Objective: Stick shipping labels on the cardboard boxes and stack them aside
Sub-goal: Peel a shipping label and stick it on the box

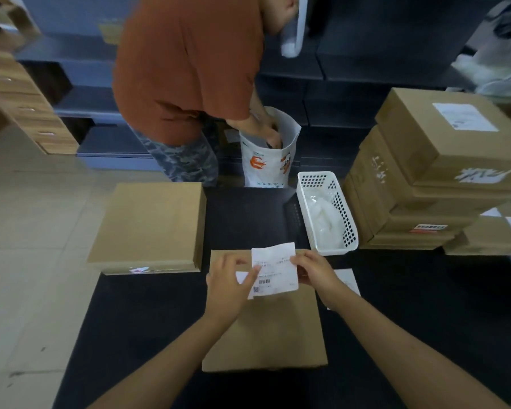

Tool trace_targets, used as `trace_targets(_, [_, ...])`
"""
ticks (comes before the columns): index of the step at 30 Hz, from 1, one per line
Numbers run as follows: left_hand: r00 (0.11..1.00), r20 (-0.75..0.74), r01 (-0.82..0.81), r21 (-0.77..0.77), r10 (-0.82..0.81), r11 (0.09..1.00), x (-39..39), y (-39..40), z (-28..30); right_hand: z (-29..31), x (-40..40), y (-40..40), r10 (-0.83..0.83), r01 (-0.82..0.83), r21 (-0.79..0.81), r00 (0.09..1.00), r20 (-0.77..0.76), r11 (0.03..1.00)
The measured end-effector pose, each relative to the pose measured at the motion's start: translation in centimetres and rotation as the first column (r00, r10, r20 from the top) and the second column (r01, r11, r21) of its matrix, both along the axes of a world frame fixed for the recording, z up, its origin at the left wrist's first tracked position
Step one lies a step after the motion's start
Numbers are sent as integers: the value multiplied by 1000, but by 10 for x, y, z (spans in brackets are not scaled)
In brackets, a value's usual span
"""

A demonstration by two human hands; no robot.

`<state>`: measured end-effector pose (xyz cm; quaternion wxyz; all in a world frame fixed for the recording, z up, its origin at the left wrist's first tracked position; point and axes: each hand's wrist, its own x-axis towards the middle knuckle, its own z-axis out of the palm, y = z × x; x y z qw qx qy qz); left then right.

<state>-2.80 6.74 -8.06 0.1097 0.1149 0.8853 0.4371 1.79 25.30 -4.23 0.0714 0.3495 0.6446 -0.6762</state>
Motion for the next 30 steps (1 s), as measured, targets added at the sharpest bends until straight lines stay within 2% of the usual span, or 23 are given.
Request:
trace_targets(2, [996,52,-71,-93,76,993,2,-3,-6,-3,11,2,5,-5,-36,1000,10,999])
trace_targets(4, [994,108,-16,-154,33,988,7,-2,-9,-7,18,4,7,-5,-70,1000,17,998])
trace_targets(6, [988,154,21,-139,0,990,13,2,-14,-10,24,6,16,-13,-89,999,30,996])
trace_targets(10, [979,198,-22,-113,44,993,24,9,-22,-16,31,9,51,-46,-87,997,56,995])
trace_targets(15, [981,134,-114,-178,139,977,37,15,-24,-25,39,12,34,-27,-116,998,57,993])
trace_targets(22, [987,131,-60,-257,97,964,43,21,-31,-30,43,17,60,-56,-123,998,33,991])
trace_targets(24, [989,105,-73,-263,104,962,43,23,-31,-30,44,16,90,-88,-44,995,50,995])
trace_targets(26, [990,80,-92,-288,120,953,42,24,-31,-34,45,15,143,-156,153,986,90,976])
trace_targets(28, [991,49,-105,-319,127,942,41,24,-31,-40,48,14,189,-226,366,973,134,903])
trace_targets(30, [993,26,-97,-351,114,931,41,25,-30,-45,49,12,227,-288,498,957,181,818])
